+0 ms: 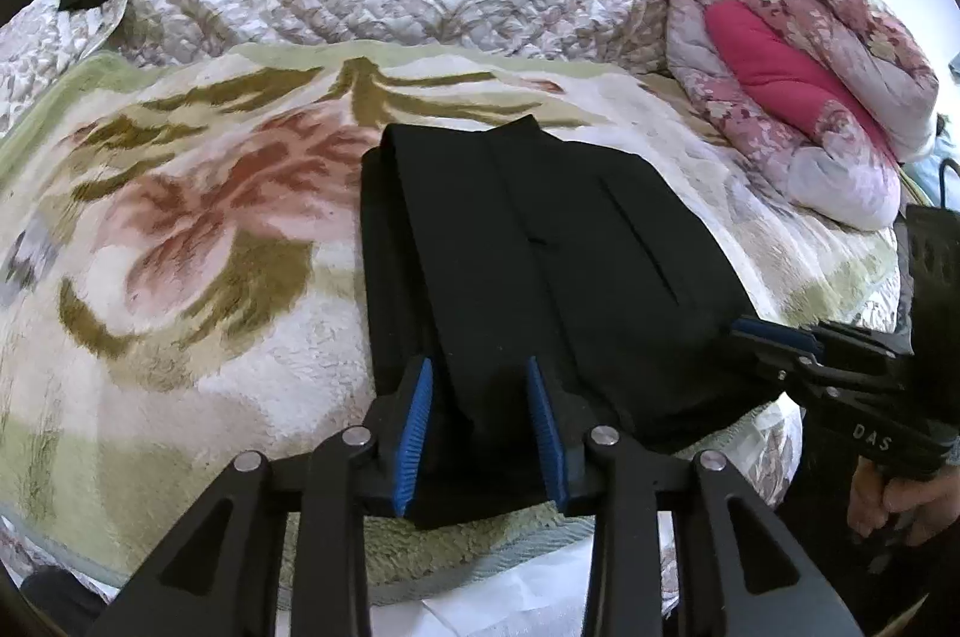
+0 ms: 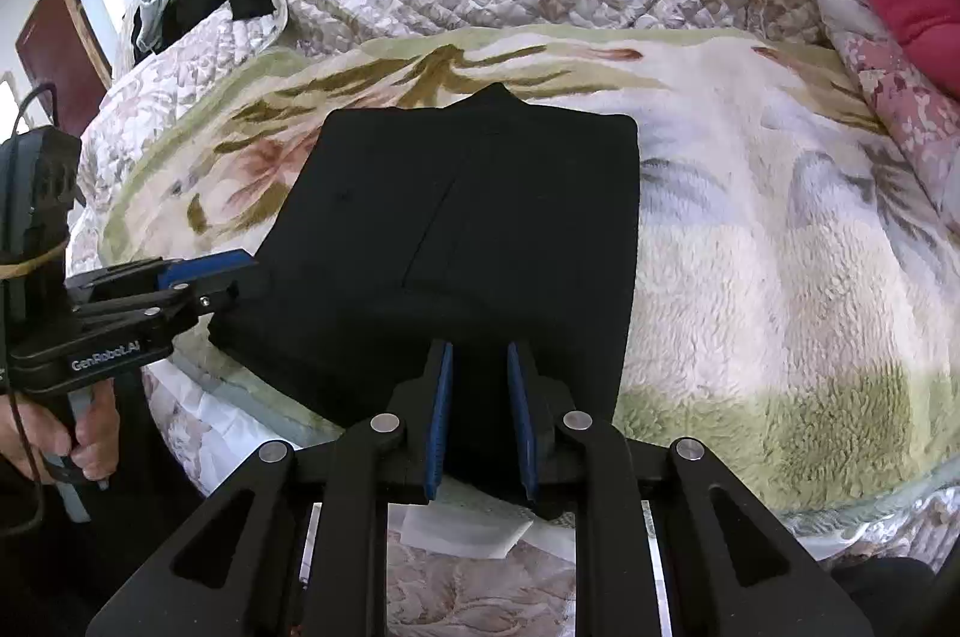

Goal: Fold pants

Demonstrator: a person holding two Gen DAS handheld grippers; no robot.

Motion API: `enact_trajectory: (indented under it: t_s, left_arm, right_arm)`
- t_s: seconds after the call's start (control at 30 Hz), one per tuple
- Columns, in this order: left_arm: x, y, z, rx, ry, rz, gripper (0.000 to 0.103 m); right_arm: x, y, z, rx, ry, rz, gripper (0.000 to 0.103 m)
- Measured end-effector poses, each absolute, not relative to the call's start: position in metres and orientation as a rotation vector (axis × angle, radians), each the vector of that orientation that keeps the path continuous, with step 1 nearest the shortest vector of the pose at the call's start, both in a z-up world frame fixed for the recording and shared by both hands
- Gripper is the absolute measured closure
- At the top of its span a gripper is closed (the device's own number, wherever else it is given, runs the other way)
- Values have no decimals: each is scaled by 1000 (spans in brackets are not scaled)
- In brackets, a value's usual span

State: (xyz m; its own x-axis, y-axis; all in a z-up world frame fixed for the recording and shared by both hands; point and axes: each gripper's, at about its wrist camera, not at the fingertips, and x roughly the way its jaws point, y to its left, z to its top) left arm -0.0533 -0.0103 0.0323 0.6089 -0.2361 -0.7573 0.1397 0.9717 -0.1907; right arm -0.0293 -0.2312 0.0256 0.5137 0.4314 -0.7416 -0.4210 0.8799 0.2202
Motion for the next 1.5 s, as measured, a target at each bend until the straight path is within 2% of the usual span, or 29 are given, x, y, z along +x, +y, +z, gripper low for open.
enact_trajectory:
  t_s: [0.27, 0.4, 0.43, 1.3, 1.5]
  left_arm:
    - [-51, -10, 37, -125, 911, -200, 65]
    - [-51, -6, 40, -130, 909, -190, 65]
    - [-51, -5, 41, -133, 910, -188, 65]
    - [-30, -2, 48, -154, 918, -183, 65]
    - [-22, -1, 46, -159, 919, -179, 65]
  right_arm:
    - [-28, -233, 30, 7, 916, 509, 83]
    - [-27, -237, 37, 23, 929, 503, 69]
    - [-27, -238, 39, 23, 927, 502, 69]
    - [-8, -255, 46, 98, 932, 462, 69]
    - [1, -262, 44, 124, 934, 455, 63]
